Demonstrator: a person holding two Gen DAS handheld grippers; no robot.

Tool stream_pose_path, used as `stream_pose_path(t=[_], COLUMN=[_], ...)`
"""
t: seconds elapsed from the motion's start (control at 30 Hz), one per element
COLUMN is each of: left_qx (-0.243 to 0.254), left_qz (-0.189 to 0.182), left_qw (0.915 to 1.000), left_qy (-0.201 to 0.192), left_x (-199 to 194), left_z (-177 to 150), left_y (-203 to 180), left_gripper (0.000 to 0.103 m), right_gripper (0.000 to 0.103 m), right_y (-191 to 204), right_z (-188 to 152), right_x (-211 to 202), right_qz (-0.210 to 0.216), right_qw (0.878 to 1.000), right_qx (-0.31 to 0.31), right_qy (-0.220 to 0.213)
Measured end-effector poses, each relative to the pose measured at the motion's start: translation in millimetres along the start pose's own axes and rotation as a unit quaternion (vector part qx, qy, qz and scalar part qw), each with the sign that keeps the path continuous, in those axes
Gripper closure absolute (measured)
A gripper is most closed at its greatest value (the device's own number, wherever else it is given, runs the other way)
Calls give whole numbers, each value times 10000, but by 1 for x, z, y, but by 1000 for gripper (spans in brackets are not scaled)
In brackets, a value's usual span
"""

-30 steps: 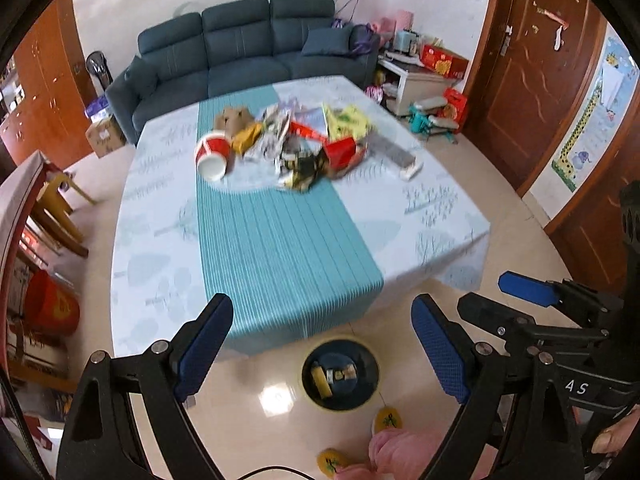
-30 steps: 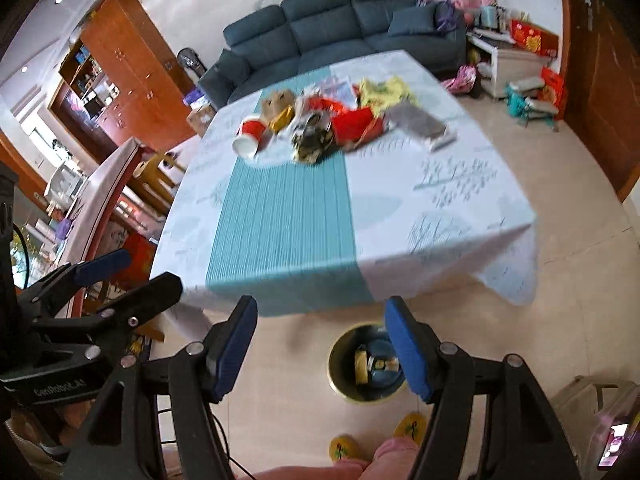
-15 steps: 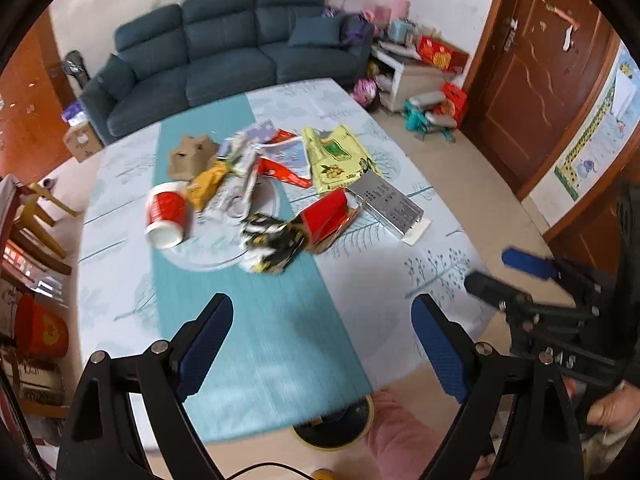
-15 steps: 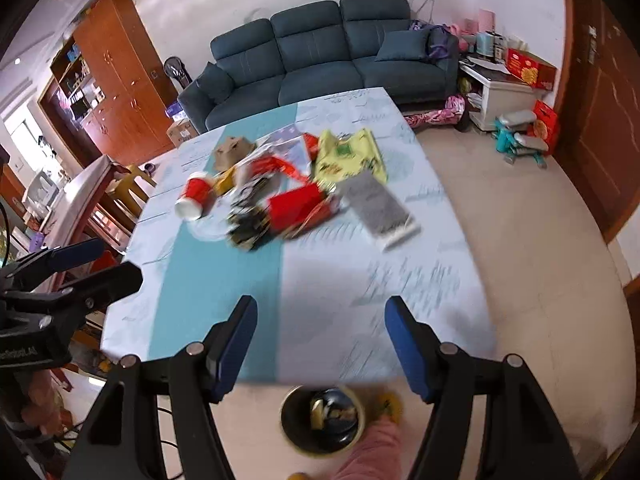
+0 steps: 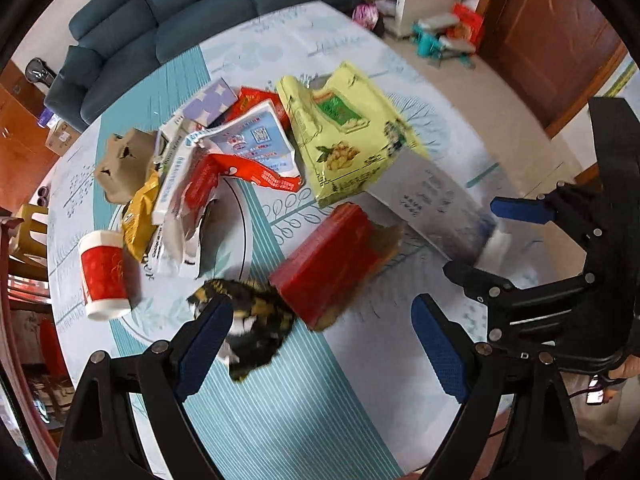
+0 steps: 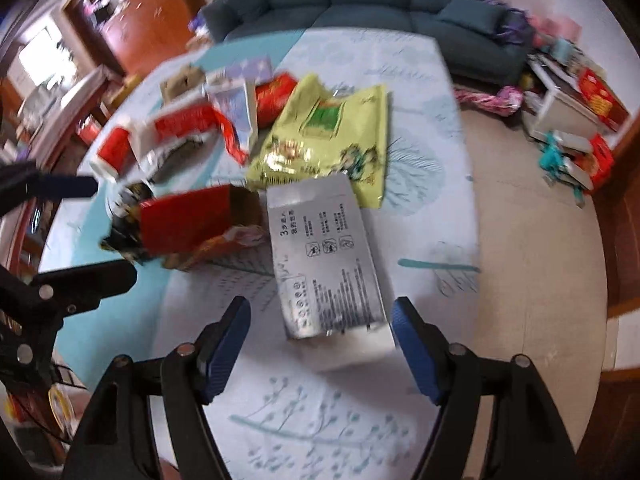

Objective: Collect trash
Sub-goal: 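Grasp the red box with left tool while right tool grasps the white box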

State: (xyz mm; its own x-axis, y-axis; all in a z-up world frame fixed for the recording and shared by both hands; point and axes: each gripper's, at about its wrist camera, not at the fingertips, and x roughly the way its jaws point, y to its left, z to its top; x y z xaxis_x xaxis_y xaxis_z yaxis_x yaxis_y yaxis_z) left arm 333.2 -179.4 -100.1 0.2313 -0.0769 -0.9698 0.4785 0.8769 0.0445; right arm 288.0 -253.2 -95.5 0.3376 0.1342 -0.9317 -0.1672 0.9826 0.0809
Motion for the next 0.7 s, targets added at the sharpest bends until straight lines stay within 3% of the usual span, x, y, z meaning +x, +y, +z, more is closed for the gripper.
stream_pose_path(t=[0.33,0.37,0.47,0.57,0.67,0.7], left_qx=[38,18,-64,-165,-259,-327], left_qz=[148,173,89,71,57,33], left_qw=[9983,9980,9970,9966,9970,9970], left_qy=[561,609,765,803,733,696], left_x=[48,53,62,65,62,60], left_z=[25,27,32,34,36,36], left_y=[-7,-7,-6,-4,-2,0], left_gripper=[13,14,33,40,53,61], right_gripper=[30,34,37,39,41,41], right_y=[-11,-12,-16,-20,-21,-21], right_z=[11,11,11,11,10,9], right_x=[23,22,20,20,19,18], right_qz=[213,232,302,372,425,467], right_qw=[9989,9989,9986,9985,9984,9984], right_qx=[-300,-311,-340,-309,-257,-230], right_qy=[279,280,284,271,252,241])
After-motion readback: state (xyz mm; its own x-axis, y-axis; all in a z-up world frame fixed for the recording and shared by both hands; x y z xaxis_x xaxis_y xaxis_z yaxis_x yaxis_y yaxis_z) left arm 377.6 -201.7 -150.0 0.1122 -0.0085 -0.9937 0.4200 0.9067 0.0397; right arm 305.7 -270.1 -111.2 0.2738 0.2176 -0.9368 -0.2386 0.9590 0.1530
